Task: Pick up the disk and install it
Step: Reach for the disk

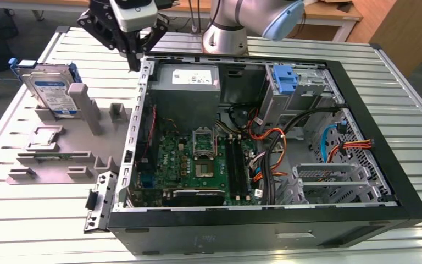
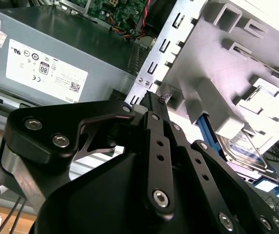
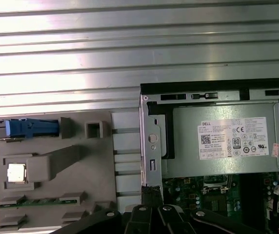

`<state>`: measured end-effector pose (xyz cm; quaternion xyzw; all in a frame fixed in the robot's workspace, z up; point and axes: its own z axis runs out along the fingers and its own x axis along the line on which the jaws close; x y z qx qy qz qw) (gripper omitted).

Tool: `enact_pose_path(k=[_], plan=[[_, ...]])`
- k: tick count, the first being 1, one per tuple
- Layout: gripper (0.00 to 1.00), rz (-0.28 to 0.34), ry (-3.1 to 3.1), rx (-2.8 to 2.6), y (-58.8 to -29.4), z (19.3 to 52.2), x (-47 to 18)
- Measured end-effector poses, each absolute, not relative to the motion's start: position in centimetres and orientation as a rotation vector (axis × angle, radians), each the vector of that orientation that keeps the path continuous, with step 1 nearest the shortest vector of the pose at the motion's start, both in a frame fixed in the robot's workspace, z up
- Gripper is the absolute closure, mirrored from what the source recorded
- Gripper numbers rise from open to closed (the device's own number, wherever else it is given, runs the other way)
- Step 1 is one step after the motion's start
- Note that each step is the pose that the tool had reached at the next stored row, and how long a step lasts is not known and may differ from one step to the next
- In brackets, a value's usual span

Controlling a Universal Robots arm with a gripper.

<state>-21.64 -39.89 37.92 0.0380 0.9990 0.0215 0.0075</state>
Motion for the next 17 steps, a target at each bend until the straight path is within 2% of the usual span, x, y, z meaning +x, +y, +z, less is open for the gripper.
enact_pose_path(k=[17], plan=[[0.90,0.067,3.125,0.119,-39.89,37.80,-22.18]])
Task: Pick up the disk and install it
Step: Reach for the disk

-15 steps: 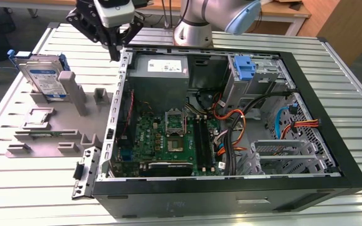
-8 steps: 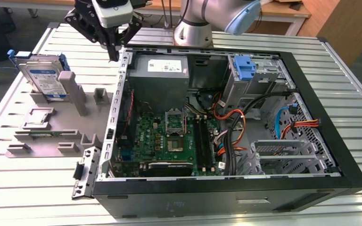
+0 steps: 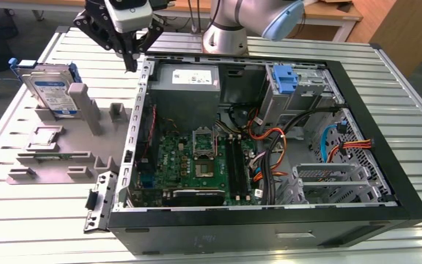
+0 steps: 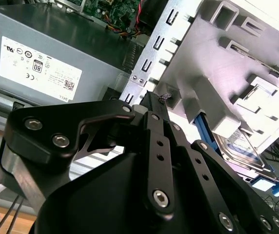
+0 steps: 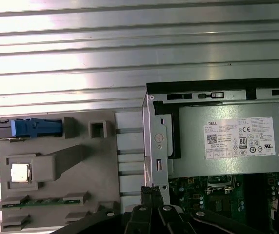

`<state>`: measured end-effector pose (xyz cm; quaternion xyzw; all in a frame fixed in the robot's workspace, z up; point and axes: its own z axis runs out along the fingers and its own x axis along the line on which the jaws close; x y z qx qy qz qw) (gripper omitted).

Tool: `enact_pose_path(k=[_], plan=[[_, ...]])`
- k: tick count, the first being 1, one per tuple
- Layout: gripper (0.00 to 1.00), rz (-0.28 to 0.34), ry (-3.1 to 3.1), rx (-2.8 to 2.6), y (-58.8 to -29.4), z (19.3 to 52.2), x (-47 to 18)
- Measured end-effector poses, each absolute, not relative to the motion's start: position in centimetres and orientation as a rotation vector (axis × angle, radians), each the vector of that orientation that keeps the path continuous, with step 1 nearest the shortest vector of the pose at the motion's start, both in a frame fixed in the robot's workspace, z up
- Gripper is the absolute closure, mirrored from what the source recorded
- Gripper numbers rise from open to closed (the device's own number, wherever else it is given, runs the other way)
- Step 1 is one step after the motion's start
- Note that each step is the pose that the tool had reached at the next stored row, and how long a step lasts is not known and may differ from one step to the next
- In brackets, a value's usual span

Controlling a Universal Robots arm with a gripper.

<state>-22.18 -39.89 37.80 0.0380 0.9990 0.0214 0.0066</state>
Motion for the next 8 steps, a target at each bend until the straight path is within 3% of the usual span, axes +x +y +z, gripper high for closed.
enact_pose_path(k=[8], plan=[[0.90,0.067,3.126,0.119,-39.89,37.75,-22.37]])
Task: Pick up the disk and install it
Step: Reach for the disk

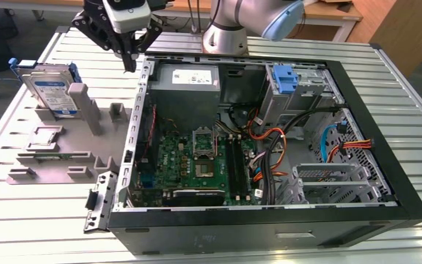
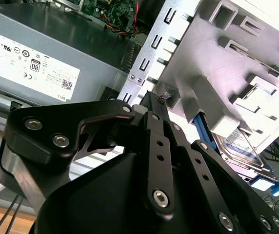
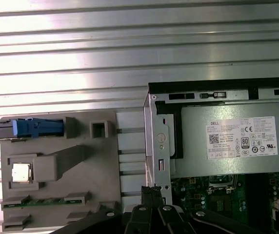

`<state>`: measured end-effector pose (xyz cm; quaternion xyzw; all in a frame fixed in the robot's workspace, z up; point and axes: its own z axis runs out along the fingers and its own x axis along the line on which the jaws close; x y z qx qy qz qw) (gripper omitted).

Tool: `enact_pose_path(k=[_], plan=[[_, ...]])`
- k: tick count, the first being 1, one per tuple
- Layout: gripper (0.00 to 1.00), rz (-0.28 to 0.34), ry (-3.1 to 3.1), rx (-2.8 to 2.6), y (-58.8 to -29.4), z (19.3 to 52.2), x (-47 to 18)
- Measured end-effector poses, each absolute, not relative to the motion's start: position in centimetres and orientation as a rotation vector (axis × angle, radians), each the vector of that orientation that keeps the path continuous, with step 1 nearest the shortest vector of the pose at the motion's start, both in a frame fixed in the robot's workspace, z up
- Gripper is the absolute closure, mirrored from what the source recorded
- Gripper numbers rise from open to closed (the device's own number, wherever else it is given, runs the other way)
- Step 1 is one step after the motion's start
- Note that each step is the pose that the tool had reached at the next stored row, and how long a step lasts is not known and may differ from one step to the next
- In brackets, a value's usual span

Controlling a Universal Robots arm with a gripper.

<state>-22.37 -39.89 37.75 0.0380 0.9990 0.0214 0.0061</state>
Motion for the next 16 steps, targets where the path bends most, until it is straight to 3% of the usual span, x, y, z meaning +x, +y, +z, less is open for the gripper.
enact_pose_path(k=[16], plan=[[0.90,0.067,3.128,0.119,-39.89,37.65,-22.82]])
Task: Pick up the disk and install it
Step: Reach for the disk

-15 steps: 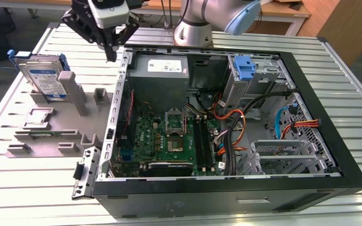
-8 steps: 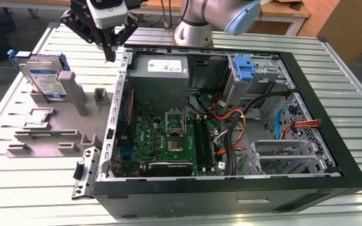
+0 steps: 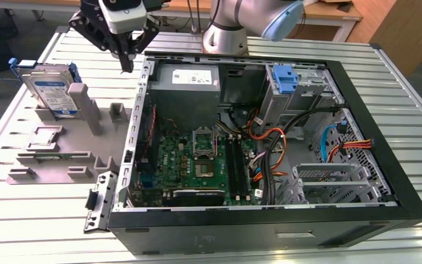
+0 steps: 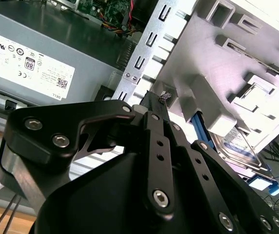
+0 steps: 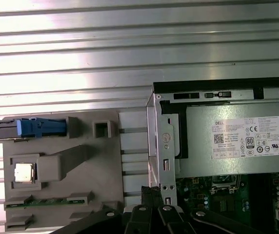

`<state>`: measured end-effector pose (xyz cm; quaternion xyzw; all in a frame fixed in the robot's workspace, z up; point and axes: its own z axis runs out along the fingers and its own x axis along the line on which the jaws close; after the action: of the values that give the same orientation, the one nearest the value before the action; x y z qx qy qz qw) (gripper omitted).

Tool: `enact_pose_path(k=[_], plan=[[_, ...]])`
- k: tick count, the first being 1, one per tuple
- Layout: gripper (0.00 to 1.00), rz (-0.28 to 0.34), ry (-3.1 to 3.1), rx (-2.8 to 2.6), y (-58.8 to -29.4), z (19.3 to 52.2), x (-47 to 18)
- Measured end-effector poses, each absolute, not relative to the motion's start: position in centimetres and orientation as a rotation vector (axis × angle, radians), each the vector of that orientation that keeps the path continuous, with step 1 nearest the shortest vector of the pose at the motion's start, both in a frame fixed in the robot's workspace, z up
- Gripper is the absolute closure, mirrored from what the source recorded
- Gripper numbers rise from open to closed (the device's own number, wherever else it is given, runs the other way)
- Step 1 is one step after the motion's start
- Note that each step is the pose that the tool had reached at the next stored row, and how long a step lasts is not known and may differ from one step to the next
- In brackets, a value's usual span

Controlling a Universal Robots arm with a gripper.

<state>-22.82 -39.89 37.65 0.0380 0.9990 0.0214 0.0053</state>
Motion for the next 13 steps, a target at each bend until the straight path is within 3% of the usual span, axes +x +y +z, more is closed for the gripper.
enact_pose_path(k=[13], plan=[[0.90,0.067,3.129,0.119,-39.89,37.58,-23.34]])
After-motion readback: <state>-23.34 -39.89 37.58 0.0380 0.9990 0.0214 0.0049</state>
